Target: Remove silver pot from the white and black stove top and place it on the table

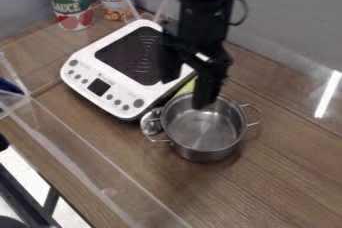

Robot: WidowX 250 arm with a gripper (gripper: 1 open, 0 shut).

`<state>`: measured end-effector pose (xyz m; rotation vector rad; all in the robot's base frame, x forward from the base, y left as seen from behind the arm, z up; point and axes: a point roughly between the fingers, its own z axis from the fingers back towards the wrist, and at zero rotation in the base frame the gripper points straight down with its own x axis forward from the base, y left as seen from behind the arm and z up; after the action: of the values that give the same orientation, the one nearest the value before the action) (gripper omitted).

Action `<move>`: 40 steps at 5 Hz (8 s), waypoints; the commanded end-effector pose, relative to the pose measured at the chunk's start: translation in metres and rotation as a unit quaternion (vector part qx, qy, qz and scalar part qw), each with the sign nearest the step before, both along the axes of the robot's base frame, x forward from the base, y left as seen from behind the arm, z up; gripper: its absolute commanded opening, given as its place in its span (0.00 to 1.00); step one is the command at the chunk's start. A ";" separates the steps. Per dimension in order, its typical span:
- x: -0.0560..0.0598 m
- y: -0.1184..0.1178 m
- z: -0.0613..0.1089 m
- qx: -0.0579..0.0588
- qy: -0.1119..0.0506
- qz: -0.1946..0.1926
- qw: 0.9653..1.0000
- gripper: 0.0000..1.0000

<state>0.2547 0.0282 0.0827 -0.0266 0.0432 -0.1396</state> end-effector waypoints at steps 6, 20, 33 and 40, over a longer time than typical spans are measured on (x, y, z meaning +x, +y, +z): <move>0.001 0.002 -0.032 -0.029 -0.038 -0.030 0.998 1.00; 0.039 -0.022 -0.033 -0.043 -0.088 -0.060 0.993 1.00; 0.050 -0.038 -0.034 -0.059 -0.076 -0.076 0.992 1.00; 0.058 -0.049 -0.033 -0.066 -0.079 -0.083 0.991 1.00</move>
<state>0.3024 -0.0169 0.0365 -0.1442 -0.0716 -0.3042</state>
